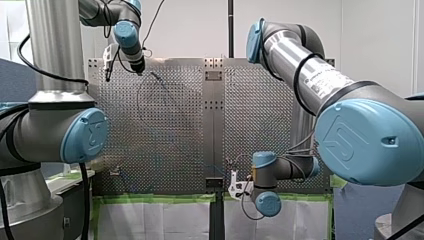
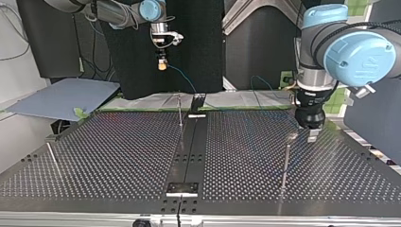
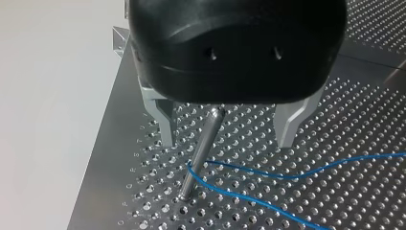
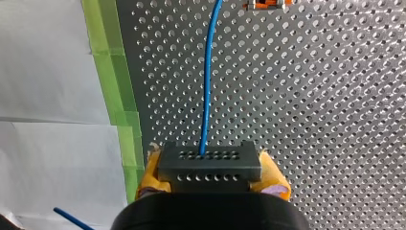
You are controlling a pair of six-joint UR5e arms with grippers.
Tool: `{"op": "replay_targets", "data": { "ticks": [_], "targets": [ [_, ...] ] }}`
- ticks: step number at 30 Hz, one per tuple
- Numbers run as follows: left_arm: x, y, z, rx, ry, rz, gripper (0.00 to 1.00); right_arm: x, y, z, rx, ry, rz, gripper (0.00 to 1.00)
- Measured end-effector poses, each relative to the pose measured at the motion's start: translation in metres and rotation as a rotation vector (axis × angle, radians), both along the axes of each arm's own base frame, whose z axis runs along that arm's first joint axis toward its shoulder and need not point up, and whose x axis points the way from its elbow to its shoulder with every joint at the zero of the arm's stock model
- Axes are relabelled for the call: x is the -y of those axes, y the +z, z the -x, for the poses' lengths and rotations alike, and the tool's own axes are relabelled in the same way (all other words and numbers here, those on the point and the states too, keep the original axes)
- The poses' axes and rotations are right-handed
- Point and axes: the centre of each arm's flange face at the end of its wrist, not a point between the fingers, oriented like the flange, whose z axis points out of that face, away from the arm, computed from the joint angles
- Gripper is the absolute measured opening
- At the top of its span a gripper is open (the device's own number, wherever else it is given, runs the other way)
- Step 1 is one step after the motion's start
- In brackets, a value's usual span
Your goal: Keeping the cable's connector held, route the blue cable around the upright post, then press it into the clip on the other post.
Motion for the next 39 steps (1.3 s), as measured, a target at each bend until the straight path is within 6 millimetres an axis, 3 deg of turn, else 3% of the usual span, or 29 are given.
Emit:
{"op": "replay_targets", "data": {
  "ticks": [19,25,33,39],
  "targets": [
    [0.008,-0.004,-0.005,0.001,-0.066,-0.023,1.00,0.000,0.000,0.000,0.006,0.000,0.000,0.00],
    [0.029,-0.007,-0.019,-0.001,-0.158,-0.067,1.00,0.000,0.001,-0.001,0.006,0.008,0.004,0.00],
    [0.061,0.013,-0.033,0.094,-0.191,-0.113,1.00,-0.001,0.001,-0.003,0.006,0.016,0.007,0.00],
    [0.087,-0.005,-0.042,0.082,-0.196,-0.143,1.00,-0.001,0.001,-0.003,0.005,0.017,0.008,0.00]
  ]
}}
